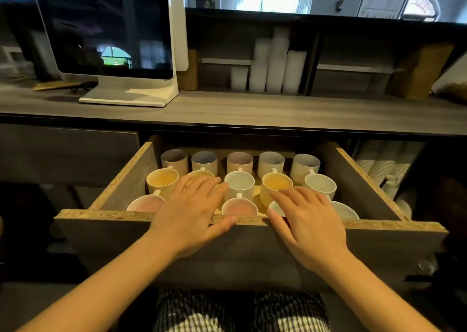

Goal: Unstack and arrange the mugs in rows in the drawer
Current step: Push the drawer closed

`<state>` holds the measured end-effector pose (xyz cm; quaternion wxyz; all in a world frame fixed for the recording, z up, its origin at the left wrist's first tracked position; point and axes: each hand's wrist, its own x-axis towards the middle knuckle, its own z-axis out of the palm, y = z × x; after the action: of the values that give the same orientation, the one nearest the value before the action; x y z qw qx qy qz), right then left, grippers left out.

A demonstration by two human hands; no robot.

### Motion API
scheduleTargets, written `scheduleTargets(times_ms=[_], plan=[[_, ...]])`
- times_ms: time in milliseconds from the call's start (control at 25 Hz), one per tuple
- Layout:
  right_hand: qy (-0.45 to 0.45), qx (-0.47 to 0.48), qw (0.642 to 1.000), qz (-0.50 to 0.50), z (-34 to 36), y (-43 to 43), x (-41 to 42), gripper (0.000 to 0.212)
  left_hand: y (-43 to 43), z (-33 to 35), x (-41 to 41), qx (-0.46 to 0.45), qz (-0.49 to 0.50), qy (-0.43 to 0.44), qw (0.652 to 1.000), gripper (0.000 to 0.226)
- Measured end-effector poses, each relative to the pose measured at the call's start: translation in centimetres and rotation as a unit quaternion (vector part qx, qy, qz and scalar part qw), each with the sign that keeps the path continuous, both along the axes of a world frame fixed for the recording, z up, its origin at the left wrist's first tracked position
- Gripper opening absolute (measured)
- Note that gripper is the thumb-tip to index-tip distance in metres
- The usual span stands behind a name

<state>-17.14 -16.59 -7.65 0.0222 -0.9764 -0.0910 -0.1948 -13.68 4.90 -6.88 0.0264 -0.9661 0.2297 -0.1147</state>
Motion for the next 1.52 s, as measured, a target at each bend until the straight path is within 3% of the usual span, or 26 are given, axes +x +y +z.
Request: scheduleTargets(times_ms=[400,640,1000,1520], plan=[[-0.027,-0.071,0.997,0.023,-0.7,-1.5,5.6,0.067,-0.4,-0.1,5.4,0.061,-0.031,-0.029,0.997,0.086],[-0.002,-0.075,0.997,0.017,-0.6,-1.9,11.5,0.078,-1.3,0.1,11.2,0.021,-0.039,-0.05,0.998,0.103],[-0.012,-0.083,0.996,0.023,-0.4,-3.4,20.6,0.093,-2.4,0.3,19.9,0.017,0.006,-0.058,0.998,0.104],[-0.076,-0.094,0.993,-0.004,-1.1,-4.0,25.9,0.092,-3.4,0.4,24.9,-0.022,0.042,-0.04,0.998,0.107]])
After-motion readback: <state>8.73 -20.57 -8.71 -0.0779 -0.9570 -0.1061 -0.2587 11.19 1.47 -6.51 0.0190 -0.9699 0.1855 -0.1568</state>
